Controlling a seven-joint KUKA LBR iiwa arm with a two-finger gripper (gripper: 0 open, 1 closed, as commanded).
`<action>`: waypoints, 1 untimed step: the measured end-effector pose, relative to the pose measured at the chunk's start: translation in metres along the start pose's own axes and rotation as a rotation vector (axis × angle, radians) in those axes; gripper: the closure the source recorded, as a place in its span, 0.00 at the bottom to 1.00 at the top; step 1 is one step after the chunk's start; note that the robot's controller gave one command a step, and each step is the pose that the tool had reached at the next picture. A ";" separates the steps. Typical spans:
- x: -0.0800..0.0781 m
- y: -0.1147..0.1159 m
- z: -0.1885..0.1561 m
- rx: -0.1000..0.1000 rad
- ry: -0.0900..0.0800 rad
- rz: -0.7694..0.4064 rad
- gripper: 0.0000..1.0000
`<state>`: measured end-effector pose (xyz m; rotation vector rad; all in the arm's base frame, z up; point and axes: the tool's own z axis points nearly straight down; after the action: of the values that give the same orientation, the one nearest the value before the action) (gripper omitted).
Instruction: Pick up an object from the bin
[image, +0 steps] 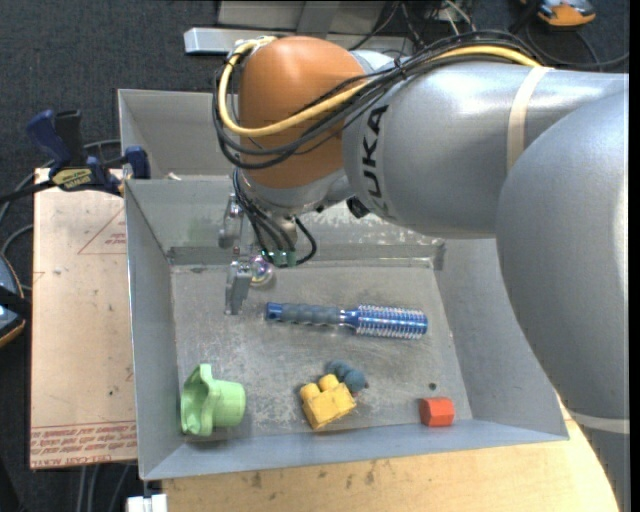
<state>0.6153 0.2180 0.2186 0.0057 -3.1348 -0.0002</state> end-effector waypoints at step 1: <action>0.000 -0.085 0.144 -0.004 -0.014 -0.505 0.00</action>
Offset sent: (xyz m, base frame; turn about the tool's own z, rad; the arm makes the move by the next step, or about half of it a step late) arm -0.0033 -0.0882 -0.1486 -0.5095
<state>0.6147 0.1326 0.0746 0.7922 -3.0479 -0.0089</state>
